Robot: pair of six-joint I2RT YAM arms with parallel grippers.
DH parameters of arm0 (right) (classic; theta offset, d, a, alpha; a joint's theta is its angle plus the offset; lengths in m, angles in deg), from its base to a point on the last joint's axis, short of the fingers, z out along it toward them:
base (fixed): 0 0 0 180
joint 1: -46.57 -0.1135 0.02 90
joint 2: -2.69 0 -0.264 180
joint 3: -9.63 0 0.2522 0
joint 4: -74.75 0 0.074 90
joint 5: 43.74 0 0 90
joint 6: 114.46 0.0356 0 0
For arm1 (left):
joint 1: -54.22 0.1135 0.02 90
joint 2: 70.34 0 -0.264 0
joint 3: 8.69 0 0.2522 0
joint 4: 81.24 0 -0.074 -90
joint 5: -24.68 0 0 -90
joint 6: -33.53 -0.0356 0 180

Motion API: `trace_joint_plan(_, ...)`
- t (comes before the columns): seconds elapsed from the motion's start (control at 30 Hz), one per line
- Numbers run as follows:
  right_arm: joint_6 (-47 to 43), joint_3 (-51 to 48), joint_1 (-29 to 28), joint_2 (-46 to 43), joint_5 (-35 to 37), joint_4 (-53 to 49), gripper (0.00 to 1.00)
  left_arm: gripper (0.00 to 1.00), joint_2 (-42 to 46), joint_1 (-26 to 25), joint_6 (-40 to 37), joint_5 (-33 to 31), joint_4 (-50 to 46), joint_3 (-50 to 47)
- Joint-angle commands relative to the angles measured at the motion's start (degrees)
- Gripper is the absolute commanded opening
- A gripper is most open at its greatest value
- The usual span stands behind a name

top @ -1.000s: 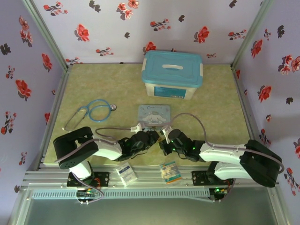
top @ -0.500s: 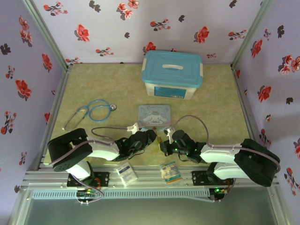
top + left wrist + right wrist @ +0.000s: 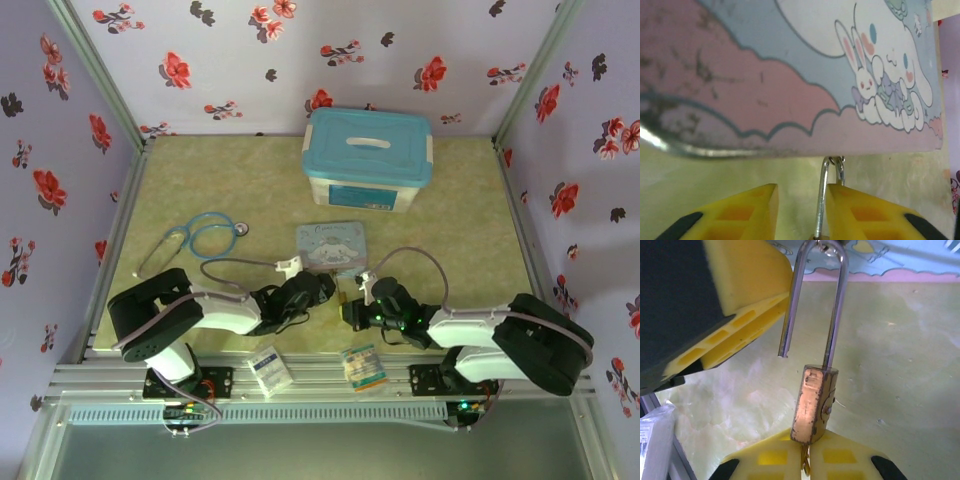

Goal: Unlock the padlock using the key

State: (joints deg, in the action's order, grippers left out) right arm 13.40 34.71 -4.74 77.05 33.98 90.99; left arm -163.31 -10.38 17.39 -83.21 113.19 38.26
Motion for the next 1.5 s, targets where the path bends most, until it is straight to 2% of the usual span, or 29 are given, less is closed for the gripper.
trace_joint_plan(0.0,2.5,-0.8,0.8,2.3,-2.0,5.3,0.13,0.25,-1.5,-0.6,-2.6,-0.5,-2.3,1.2)
trace_joint_plan(0.13,1.9,-0.2,0.8,3.0,0.0,2.3,0.13,0.27,0.6,-3.0,-1.3,-5.2,-3.3,0.0)
trace_joint_plan(0.2,1.0,0.6,0.7,1.8,2.6,-2.2,0.14,0.38,2.4,-5.6,-3.0,-9.6,-6.8,1.7)
trace_joint_plan(0.3,-0.4,0.6,0.6,-0.9,4.2,-4.8,0.13,0.4,0.4,-7.0,-5.3,-7.4,-9.1,5.5)
trace_joint_plan(0.4,-1.0,0.6,0.6,-2.0,4.4,-6.2,0.13,0.38,-4.5,-6.8,-3.2,-3.5,-4.9,5.8)
trace_joint_plan(0.5,-0.7,0.0,0.6,-2.0,3.2,-4.5,0.14,0.36,-7.9,-6.4,-3.0,-2.3,-4.0,7.0)
trace_joint_plan(0.67,-0.5,-0.1,0.7,-1.9,2.4,-3.1,0.16,0.25,-8.7,-5.5,-4.1,-0.9,-8.3,10.1)
trace_joint_plan(0.8,0.3,-0.4,0.7,-3.1,3.6,-4.5,0.22,0.26,-7.5,-5.3,-5.4,-2.6,-13.9,12.1)
trace_joint_plan(0.87,1.0,0.6,0.7,-5.1,6.6,-10.6,0.38,0.25,-7.6,-4.7,-5.1,-2.5,-12.7,11.3)
trace_joint_plan(0.97,1.9,2.8,0.8,-10.5,11.7,-22.6,0.41,0.25,-8.1,-4.1,-4.2,-2.0,-10.4,10.1)
trace_joint_plan(1.13,3.5,5.2,2.8,-21.8,16.2,-38.3,0.46,0.25,-8.1,-4.4,-4.8,-2.0,-12.3,11.3)
trace_joint_plan(1.33,0.9,7.5,7.8,-26.0,17.9,-43.7,0.52,0.26,-8.2,-4.7,-5.1,-1.9,-12.0,12.0)
trace_joint_plan(1.47,-2.5,10.7,14.6,-22.8,17.1,-43.8,0.54,0.32,-9.8,-7.0,-7.7,-4.3,-20.0,17.4)
